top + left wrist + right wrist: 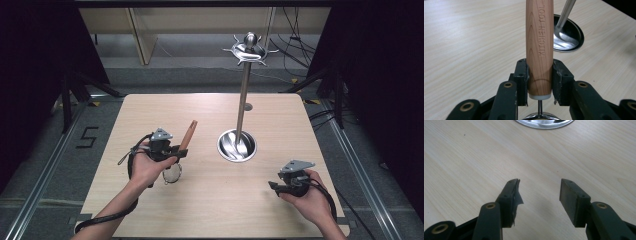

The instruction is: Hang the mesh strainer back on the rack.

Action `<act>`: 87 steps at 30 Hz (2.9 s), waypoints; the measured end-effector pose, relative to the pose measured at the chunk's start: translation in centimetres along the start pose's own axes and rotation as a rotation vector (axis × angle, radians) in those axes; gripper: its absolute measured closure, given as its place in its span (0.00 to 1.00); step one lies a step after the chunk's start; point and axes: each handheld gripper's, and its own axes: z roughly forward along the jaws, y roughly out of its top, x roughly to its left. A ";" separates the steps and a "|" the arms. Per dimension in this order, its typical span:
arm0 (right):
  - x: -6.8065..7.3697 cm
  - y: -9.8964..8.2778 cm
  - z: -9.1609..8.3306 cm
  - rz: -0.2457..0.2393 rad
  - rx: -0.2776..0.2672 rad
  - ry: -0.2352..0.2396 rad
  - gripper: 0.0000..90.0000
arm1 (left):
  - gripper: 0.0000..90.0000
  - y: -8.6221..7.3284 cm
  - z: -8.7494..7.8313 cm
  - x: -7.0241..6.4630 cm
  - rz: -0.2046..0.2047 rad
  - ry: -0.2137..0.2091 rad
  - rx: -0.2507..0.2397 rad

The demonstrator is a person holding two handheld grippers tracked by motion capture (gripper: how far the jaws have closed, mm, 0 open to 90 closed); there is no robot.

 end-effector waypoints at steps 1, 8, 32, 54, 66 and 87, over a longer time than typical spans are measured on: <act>0.0 0.0 0.0 0.001 0.000 0.000 0.56 | 0.75 0.0 0.0 -0.1 0.002 0.001 -0.012; 0.1 0.1 -0.2 0.012 0.003 -0.002 0.56 | 0.76 0.5 -0.5 -0.9 0.022 0.001 -0.054; 0.0 0.1 -0.4 0.027 -0.014 -0.009 0.56 | 0.75 2.7 -1.4 -3.1 0.046 -0.018 -0.159; -0.2 0.1 -0.4 0.006 -0.026 -0.022 0.56 | 0.76 4.5 -1.6 -4.3 0.049 -0.033 -0.221; -0.1 0.1 -0.4 0.015 -0.025 -0.017 0.56 | 0.76 5.2 -1.5 -4.7 0.057 -0.039 -0.240; 0.0 0.1 -0.3 0.019 -0.031 -0.019 0.56 | 0.76 5.7 -2.0 -5.3 0.064 -0.044 -0.270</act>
